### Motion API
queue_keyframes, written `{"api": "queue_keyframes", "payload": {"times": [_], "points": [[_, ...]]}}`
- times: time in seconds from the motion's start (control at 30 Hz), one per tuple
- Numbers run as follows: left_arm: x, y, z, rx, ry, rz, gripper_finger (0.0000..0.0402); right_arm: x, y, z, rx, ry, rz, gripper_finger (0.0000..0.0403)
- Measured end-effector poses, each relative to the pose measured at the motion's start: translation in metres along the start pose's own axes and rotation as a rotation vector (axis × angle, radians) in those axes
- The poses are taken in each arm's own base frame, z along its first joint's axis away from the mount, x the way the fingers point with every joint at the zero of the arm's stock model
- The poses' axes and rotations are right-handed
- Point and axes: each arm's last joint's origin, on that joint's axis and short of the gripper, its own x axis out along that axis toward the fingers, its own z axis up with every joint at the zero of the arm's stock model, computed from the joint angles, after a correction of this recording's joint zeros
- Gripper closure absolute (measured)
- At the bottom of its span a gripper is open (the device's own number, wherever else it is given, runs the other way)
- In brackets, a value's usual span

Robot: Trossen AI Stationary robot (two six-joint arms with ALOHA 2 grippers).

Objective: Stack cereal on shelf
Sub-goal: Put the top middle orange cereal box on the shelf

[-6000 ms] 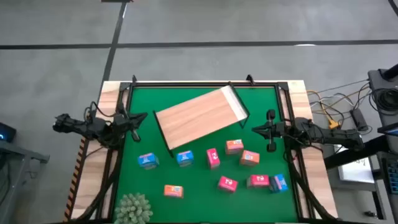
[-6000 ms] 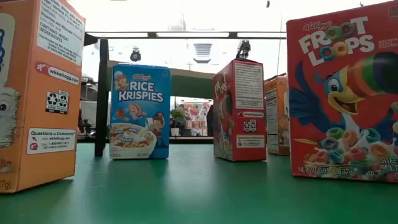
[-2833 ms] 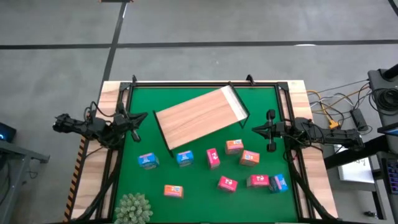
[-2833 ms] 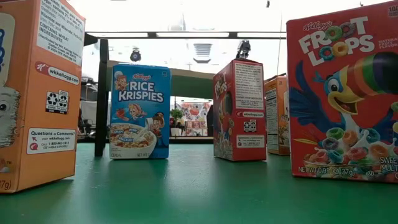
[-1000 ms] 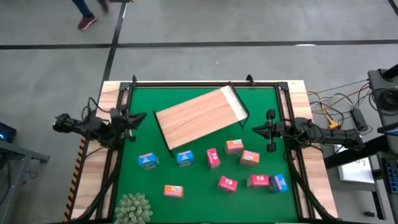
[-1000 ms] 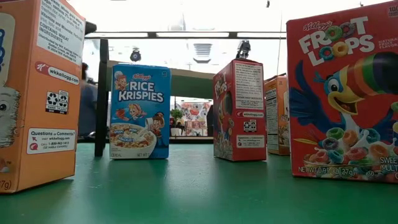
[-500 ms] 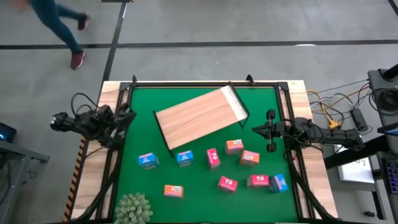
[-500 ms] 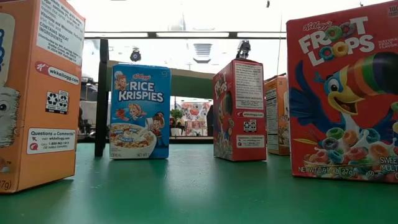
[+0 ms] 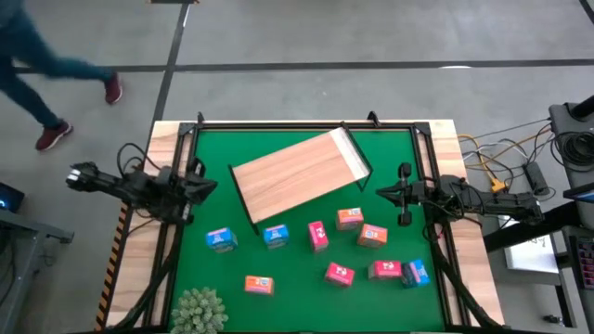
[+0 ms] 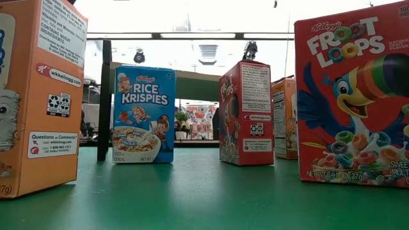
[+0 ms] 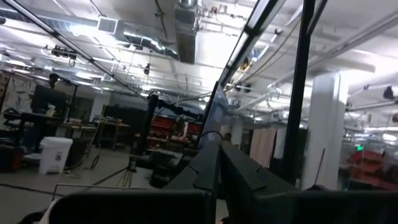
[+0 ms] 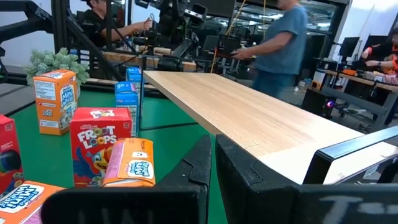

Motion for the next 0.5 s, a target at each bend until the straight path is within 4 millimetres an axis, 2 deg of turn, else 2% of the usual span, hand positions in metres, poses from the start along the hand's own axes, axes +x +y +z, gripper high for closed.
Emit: {"api": "queue_keyframes", "payload": {"times": [0.3,0.5], "points": [[0.005,-0.001,-0.007,0.05,0.043,0.001,0.0402,0.0,-0.001,0.002,0.019,-0.022,-0.031,0.039],[0.01,-0.002,-0.016,0.069,0.101,0.003,0.0402,0.0,-0.002,0.005,0.399,-0.063,-0.054,0.039]]}}
